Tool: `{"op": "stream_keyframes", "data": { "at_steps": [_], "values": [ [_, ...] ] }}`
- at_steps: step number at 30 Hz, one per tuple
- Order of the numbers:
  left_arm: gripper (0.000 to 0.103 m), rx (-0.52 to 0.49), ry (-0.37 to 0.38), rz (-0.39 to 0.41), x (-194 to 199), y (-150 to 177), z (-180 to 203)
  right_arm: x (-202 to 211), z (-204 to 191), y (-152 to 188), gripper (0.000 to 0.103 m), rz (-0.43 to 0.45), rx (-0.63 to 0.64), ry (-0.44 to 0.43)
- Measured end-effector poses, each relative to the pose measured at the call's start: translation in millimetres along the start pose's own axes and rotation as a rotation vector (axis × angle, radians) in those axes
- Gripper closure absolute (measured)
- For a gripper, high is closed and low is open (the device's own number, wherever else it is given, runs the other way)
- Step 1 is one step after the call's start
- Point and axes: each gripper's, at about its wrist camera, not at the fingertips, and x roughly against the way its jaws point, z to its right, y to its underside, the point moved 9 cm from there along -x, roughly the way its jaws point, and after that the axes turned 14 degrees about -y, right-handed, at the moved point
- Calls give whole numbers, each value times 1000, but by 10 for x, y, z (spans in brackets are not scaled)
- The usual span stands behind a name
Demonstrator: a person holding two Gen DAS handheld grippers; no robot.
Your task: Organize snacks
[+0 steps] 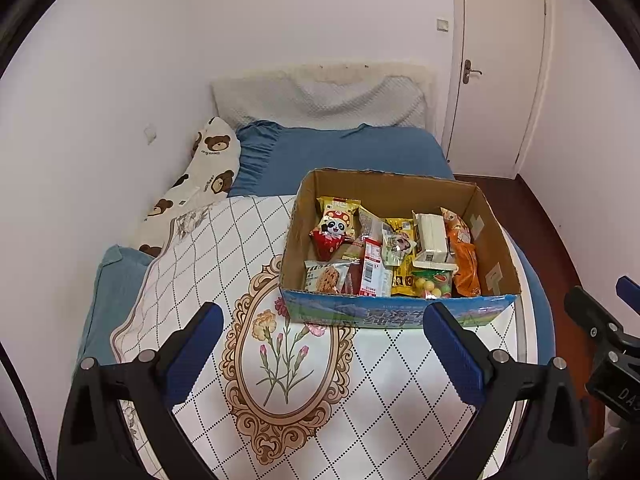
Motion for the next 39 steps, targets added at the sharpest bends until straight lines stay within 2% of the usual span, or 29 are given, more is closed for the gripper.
{"op": "stream_keyframes", "data": {
  "at_steps": [39],
  "values": [
    [0, 1, 22, 21, 168, -45, -26, 99, -88, 13, 1, 16, -14, -17]
  ]
}}
